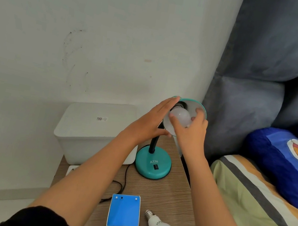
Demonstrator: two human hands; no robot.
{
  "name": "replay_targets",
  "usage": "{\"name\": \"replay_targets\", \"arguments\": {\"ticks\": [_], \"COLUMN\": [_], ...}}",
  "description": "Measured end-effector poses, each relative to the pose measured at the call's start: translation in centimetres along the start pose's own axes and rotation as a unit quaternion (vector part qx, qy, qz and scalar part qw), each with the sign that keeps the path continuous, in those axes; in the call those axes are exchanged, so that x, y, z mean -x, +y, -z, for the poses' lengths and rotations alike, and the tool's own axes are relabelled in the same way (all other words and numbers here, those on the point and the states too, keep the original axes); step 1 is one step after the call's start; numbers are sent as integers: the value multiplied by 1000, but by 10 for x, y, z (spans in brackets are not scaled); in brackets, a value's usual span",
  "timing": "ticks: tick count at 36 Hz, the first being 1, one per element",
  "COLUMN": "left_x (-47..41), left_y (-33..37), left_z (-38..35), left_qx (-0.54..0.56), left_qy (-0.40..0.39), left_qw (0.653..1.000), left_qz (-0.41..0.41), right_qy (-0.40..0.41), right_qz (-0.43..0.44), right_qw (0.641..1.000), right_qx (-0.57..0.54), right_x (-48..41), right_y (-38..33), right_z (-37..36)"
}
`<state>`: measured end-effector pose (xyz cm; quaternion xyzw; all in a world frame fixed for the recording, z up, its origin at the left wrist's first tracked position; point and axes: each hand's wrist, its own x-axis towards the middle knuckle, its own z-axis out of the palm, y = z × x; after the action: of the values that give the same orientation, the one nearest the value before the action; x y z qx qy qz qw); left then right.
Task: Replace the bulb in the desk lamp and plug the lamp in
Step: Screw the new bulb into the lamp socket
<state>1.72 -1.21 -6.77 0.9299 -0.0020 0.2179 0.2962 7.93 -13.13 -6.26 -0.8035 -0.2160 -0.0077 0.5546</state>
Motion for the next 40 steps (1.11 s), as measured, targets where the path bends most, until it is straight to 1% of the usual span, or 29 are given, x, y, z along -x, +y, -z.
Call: {"name": "replay_targets", "arguments": {"ticks": [3, 7, 9, 15, 20, 24, 28, 30, 32, 35, 38, 40], "left_x": [0, 0, 1, -1, -1, -1, -2, -2, -2, -2, -1, -2], "left_y": [2, 1, 0, 2, 0, -3, -2, -2, -3, -4, -4, -5], "left_z": [1, 1, 0, 0, -1, 0, -1, -1, -1, 0, -2, -2], "left_qx": [8, 4, 1, 6, 13, 8, 10, 11, 10, 11, 16, 14], "left_qy": [0, 5, 7, -3, 2, 6, 7, 7, 6, 9, 11, 10], "left_qw": [1000, 1000, 1000, 1000, 1000, 1000, 1000, 1000, 1000, 1000, 1000, 1000], "left_qz": [7, 4, 0, 5, 8, 6, -3, -3, -2, -5, -5, -4], "right_qy": [-2, 15, 23, 18, 27, 27, -13, -16, -20, -47, -40, -29], "right_qz": [37, -35, -44, 16, 52, 14, 39, 35, 5, -29, -13, -34], "right_qw": [999, 998, 997, 1000, 998, 999, 999, 999, 1000, 998, 999, 999], "right_qx": [13, -50, -65, 17, 17, 11, 30, 35, 12, -10, 18, -3], "right_x": [2, 0, -1, -2, 2, 2, 0, -1, -4, -5, -3, -4], "right_y": [4, 3, 2, 2, 2, 1, -1, 1, 4, 6, 5, 10], "right_z": [-4, -5, -5, -4, -5, -1, 1, 0, -1, -2, -2, -4]}}
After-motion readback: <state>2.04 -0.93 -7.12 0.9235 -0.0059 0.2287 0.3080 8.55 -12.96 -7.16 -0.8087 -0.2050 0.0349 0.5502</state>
